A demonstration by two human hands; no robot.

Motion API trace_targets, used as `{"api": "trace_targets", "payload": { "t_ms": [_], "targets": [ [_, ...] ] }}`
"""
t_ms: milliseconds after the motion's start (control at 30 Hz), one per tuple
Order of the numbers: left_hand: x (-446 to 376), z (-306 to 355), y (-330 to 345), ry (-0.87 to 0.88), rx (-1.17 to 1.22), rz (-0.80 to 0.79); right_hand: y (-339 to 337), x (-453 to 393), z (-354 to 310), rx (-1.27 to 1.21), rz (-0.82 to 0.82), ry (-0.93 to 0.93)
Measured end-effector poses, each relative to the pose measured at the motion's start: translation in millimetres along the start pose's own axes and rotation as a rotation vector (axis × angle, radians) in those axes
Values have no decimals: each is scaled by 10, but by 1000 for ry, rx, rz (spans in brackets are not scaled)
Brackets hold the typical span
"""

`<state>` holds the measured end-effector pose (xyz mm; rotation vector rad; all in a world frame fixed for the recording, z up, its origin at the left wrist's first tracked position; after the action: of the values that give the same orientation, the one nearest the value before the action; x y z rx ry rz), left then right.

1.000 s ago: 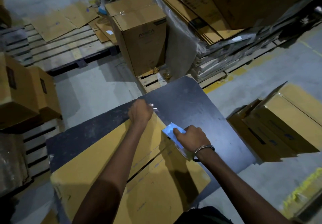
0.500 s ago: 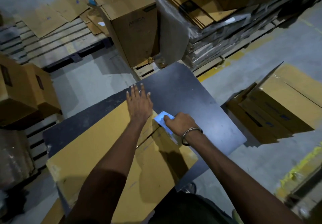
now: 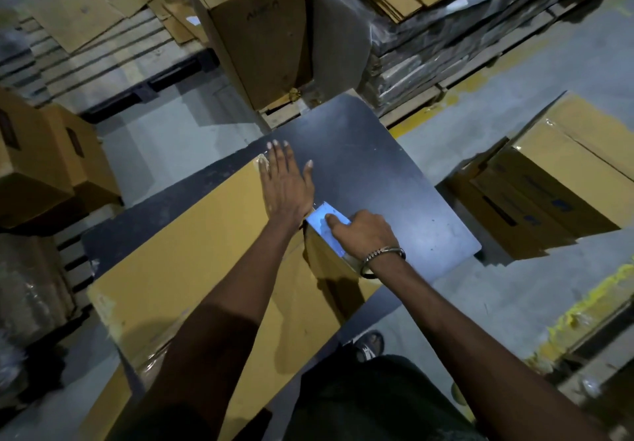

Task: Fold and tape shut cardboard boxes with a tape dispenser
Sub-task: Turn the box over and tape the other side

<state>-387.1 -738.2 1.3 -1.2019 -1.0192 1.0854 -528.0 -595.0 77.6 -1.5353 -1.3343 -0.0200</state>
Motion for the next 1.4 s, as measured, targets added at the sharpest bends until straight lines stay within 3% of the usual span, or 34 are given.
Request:
{"api": "trace_targets", "payload": {
  "t_ms": [433, 633, 800, 1100, 1400],
  "targets": [
    [26, -15, -15, 26, 5, 10, -147, 277, 845, -6, -93, 75],
    [124, 52, -101, 5, 0, -27, -112, 297, 891, 39, -35, 52],
    [656, 613, 28, 194, -67, -119, -126, 313, 898, 26, -36, 43],
    [654, 576, 83, 166, -40, -45, -79, 501, 1337, 18, -30, 23],
    [916, 847, 0, 173, -64, -168, -83, 628, 1501, -8, 5, -2]
  ]
}}
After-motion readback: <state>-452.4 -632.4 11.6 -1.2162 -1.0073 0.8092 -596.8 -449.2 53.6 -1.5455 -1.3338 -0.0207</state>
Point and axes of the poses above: each hand's wrist, its own x-axis away from the middle knuckle, its own y-axis out of the palm, z = x × y, the point moved 5 cm from there along -x, towards the middle knuckle, and after that the axes turned 4 degrees about y, right-handed, at the moved point
